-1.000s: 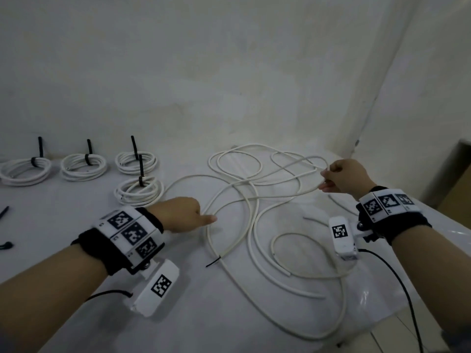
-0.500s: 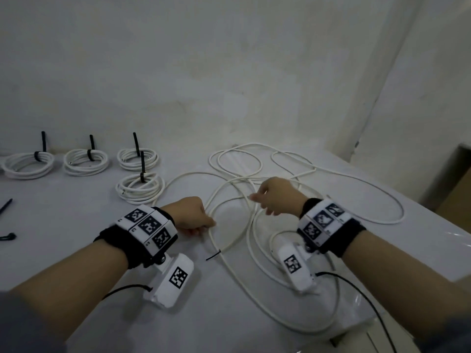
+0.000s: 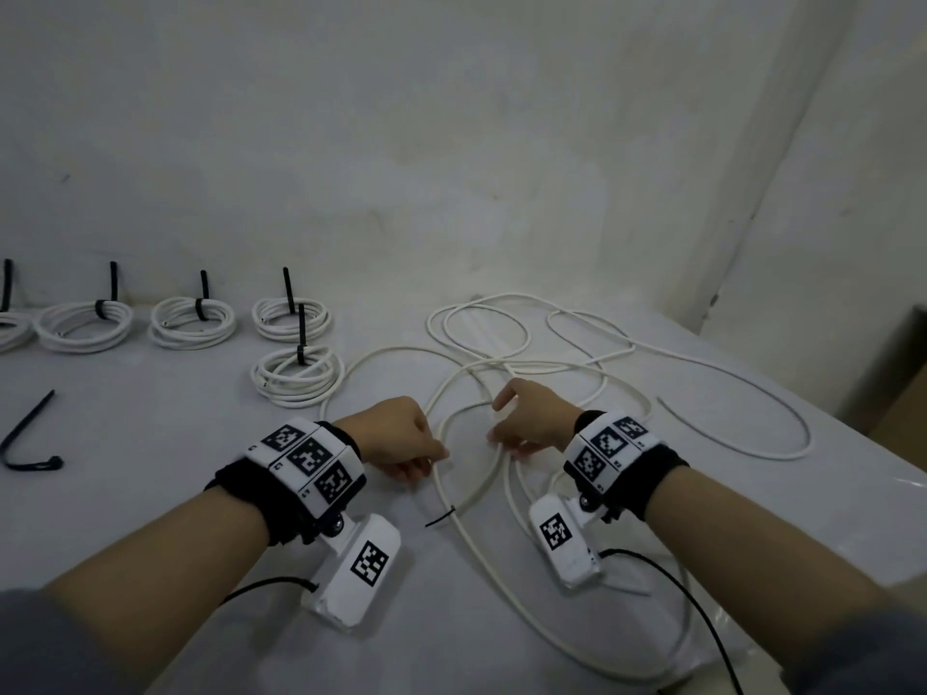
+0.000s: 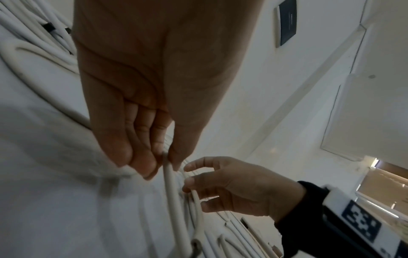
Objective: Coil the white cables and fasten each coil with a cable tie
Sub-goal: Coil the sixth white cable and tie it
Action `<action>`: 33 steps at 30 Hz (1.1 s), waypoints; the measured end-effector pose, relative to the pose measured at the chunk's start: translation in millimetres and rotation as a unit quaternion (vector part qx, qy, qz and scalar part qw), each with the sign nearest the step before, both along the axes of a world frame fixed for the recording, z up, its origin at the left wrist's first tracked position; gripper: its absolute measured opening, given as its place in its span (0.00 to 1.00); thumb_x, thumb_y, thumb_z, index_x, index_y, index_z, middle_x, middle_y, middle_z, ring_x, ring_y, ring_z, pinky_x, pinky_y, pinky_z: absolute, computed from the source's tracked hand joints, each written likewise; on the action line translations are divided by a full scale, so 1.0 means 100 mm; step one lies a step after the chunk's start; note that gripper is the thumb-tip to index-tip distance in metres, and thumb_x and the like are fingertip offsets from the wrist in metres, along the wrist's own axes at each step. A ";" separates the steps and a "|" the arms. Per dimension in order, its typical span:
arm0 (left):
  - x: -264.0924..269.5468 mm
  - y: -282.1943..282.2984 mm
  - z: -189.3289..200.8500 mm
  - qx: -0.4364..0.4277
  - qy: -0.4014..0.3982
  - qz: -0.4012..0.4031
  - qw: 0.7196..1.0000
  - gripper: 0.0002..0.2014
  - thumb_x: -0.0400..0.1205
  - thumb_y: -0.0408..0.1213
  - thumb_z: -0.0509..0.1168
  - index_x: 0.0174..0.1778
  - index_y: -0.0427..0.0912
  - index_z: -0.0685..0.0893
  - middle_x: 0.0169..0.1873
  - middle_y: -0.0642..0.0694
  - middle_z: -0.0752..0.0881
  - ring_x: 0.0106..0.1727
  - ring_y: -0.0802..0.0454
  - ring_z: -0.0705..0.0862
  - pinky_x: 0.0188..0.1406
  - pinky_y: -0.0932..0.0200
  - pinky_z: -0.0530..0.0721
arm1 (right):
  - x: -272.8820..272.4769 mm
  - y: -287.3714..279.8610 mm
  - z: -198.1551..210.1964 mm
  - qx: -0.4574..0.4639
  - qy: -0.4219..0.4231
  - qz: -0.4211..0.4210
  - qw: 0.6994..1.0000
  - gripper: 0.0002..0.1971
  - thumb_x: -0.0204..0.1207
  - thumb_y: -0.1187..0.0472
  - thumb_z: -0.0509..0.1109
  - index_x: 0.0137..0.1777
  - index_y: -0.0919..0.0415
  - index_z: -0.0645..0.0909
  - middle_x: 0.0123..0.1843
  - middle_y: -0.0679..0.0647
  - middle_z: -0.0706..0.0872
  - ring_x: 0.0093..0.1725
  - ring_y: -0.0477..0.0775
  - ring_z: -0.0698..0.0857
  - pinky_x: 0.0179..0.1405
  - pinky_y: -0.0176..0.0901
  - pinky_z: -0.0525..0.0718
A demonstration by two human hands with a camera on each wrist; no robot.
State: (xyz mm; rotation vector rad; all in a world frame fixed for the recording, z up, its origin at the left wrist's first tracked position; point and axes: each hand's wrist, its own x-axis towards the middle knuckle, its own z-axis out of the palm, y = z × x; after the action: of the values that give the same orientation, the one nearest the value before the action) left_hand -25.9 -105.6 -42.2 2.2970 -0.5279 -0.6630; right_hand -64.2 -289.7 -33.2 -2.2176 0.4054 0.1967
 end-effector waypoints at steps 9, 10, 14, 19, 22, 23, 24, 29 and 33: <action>0.00 0.09 0.19 -0.091 -0.076 0.012 0.993 0.23 0.87 0.50 0.52 0.50 0.34 0.85 0.41 0.41 0.86 0.36 0.51 0.84 0.33 0.66 0.77 | -0.02 -0.06 0.55 0.124 -0.212 0.017 0.969 0.05 0.74 0.67 0.74 0.45 0.70 0.85 0.31 0.59 0.84 0.29 0.48 0.85 0.36 0.40 0.89; -0.04 0.09 0.30 -0.138 -0.066 0.011 0.988 0.25 0.87 0.53 0.49 0.52 0.37 0.85 0.42 0.42 0.87 0.38 0.52 0.85 0.37 0.66 0.77 | -0.03 -0.01 0.59 0.104 -0.230 0.026 0.967 0.06 0.74 0.67 0.74 0.46 0.71 0.85 0.31 0.59 0.85 0.29 0.48 0.86 0.37 0.41 0.89; -0.20 0.15 0.66 -0.247 0.027 -0.035 0.968 0.23 0.88 0.50 0.49 0.53 0.39 0.84 0.31 0.49 0.83 0.33 0.55 0.83 0.39 0.63 0.84 | -0.01 0.19 0.68 0.097 -0.315 0.018 0.944 0.05 0.75 0.66 0.74 0.42 0.69 0.85 0.31 0.60 0.87 0.29 0.49 0.89 0.36 0.40 0.89; -0.20 0.34 0.85 -0.359 0.034 -0.017 0.933 0.18 0.90 0.38 0.46 0.35 0.43 0.71 0.20 0.53 0.64 0.17 0.61 0.59 0.14 0.71 0.58 | 0.07 0.31 0.81 0.063 -0.378 0.052 0.922 0.06 0.79 0.62 0.69 0.44 0.61 0.86 0.36 0.57 0.85 0.36 0.50 0.85 0.38 0.40 0.86; -0.16 0.54 0.94 -0.435 0.081 0.002 0.897 0.17 0.88 0.31 0.44 0.33 0.44 0.66 0.19 0.54 0.63 0.16 0.61 0.59 0.15 0.69 0.56 | 0.13 0.35 0.78 -0.074 -0.367 0.135 0.917 0.05 0.78 0.57 0.69 0.44 0.54 0.85 0.48 0.53 0.85 0.48 0.49 0.83 0.49 0.30 0.77; -0.14 0.61 0.97 -0.458 0.101 0.007 0.883 0.16 0.86 0.30 0.44 0.33 0.44 0.66 0.19 0.54 0.62 0.16 0.61 0.59 0.16 0.68 0.56 | 0.14 0.38 0.75 -0.069 -0.349 0.162 0.921 0.05 0.79 0.56 0.68 0.44 0.52 0.84 0.49 0.52 0.86 0.51 0.50 0.84 0.55 0.35 0.77; -0.13 0.68 0.99 -0.475 0.124 0.006 0.871 0.15 0.85 0.30 0.45 0.32 0.44 0.66 0.19 0.54 0.62 0.16 0.61 0.59 0.17 0.67 0.55 | 0.14 0.41 0.72 -0.048 -0.340 0.184 0.921 0.07 0.81 0.57 0.66 0.43 0.52 0.83 0.47 0.52 0.87 0.52 0.53 0.85 0.57 0.43 0.78; -0.14 0.84 1.07 -0.423 0.168 -0.012 0.890 0.16 0.84 0.46 0.49 0.34 0.44 0.72 0.18 0.54 0.60 0.16 0.62 0.58 0.14 0.69 0.54 | 0.19 0.61 0.72 0.008 -0.386 0.235 0.892 0.10 0.84 0.64 0.60 0.44 0.57 0.82 0.26 0.45 0.78 0.29 0.49 0.80 0.36 0.45 0.82; -0.07 0.93 1.19 -0.542 0.132 0.040 0.829 0.19 0.88 0.48 0.45 0.32 0.46 0.67 0.15 0.56 0.61 0.12 0.64 0.58 0.11 0.70 0.51 | 0.25 0.59 0.74 0.002 -0.419 0.211 0.883 0.08 0.84 0.64 0.60 0.49 0.55 0.80 0.24 0.44 0.75 0.26 0.47 0.76 0.31 0.41 0.81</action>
State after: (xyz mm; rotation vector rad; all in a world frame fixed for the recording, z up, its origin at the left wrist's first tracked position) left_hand -33.3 -12.2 77.1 1.1206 -0.4851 -0.4378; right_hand -39.7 -230.8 41.1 -2.1200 -0.5559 -0.5293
